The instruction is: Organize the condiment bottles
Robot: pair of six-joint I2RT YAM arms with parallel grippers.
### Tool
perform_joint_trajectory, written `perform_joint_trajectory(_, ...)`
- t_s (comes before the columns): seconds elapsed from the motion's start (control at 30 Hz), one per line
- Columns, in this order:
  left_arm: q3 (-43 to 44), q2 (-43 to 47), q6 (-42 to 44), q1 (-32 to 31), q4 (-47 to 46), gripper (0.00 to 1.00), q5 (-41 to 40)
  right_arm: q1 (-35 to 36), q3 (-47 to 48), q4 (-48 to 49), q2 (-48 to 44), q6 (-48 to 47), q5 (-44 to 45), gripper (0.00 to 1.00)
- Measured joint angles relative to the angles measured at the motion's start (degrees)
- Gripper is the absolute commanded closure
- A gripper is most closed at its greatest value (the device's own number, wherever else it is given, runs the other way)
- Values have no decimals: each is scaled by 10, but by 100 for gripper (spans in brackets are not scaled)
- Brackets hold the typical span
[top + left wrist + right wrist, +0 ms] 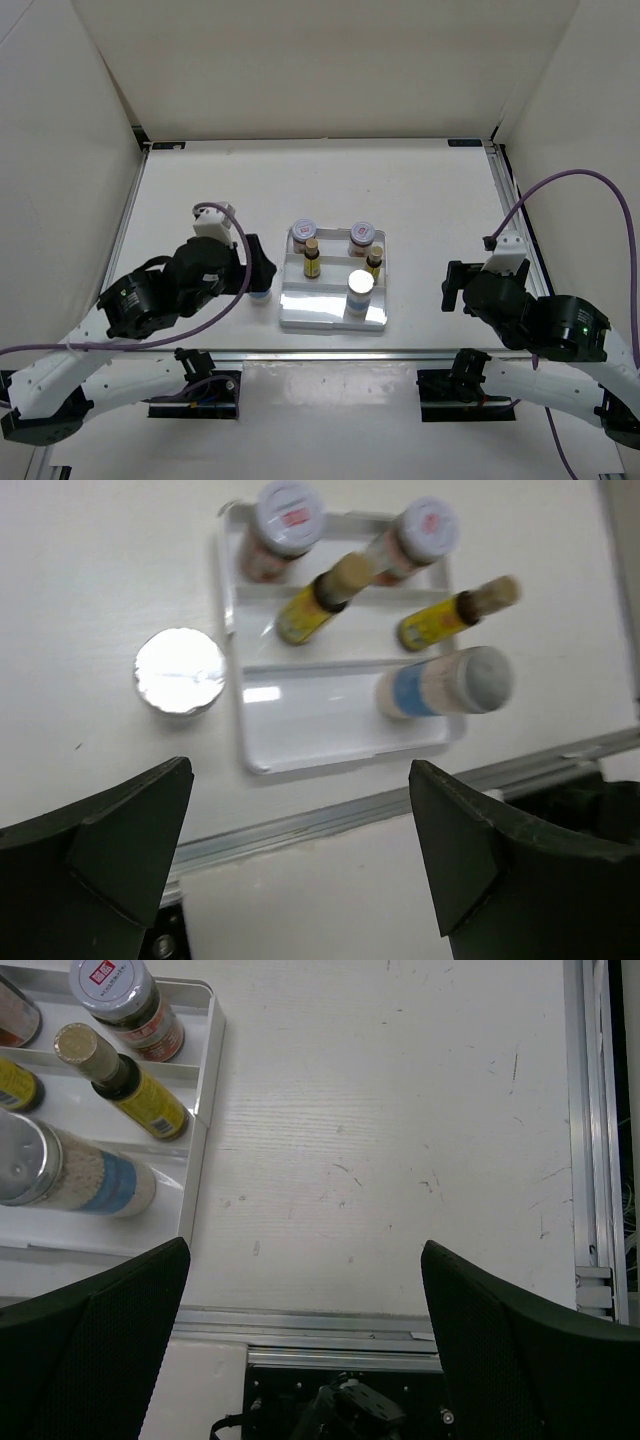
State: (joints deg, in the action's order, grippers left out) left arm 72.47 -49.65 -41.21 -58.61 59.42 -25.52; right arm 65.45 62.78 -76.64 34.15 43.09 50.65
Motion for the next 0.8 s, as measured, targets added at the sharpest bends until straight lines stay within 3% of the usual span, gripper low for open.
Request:
perform_joint_trajectory(0.2,-113,9,-30,47,37,0,-24,0,0,2,0,-2,0,1)
perform_joint_trajectory(0.4,-139,-59,-40,83,38,0,-49,0,0,2,0,-2,0,1)
perform_joint_trajectory(0.8,-203,-101,5,164,-73,0,-35,0,0,2,0,-2,0,1)
